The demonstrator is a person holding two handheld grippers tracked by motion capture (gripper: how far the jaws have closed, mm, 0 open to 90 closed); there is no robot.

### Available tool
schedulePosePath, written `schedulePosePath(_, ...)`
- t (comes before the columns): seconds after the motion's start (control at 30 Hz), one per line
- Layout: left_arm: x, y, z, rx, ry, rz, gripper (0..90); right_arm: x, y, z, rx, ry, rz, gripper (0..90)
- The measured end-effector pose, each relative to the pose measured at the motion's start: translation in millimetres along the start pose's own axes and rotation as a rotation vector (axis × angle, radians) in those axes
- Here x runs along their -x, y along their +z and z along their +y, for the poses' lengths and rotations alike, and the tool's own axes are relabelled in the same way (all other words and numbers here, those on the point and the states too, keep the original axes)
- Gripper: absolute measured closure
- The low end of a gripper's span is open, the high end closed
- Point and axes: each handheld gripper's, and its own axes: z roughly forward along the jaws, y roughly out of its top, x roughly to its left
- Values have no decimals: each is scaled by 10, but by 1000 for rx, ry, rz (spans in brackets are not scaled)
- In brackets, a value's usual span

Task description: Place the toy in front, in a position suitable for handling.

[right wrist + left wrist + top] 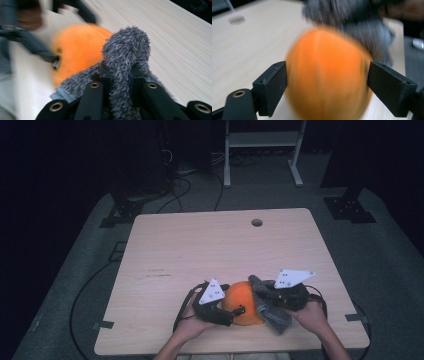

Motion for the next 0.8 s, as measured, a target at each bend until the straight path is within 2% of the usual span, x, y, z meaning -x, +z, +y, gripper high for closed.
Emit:
schedulePosePath(0.03,2,-2,7,2,2,-5,173,-61,26,42,18,-13,40,774)
schedulePosePath(0.1,8,13,-31,-36,46,22,256,-141,66,98,16,-47,43,773)
schedulePosePath(0.13,-8,16,-69,-45,45,21,292,-160,80,111,4,-66,31,773)
schedulePosePath(0.17,-33,9,-101,-41,19,13,311,-146,86,100,-1,-64,29,773)
schedulePosePath(0.23,-79,-10,-138,-51,6,19,336,-67,75,36,-11,-28,27,773)
schedulePosePath(0.3,-113,-26,-164,-47,-17,11,341,16,40,-48,-36,-6,-5,773)
schedulePosePath(0.37,-117,-29,-165,-50,-13,5,341,64,4,-111,-47,17,-19,773)
schedulePosePath(0.43,-97,-7,-150,-58,-2,0,340,19,0,-94,-34,18,-14,772)
schedulePosePath(0.5,-96,-9,-148,-64,5,4,340,-43,15,-36,-9,1,12,771)
schedulePosePath(0.57,-119,-34,-169,-66,-4,2,340,-90,46,5,-9,-21,15,770)
schedulePosePath(0.63,-144,-64,-208,-53,-20,-4,339,-54,49,-19,-14,-10,17,769)
schedulePosePath(0.8,-190,-78,-241,-51,-43,-8,338,105,26,-200,-98,34,-43,770)
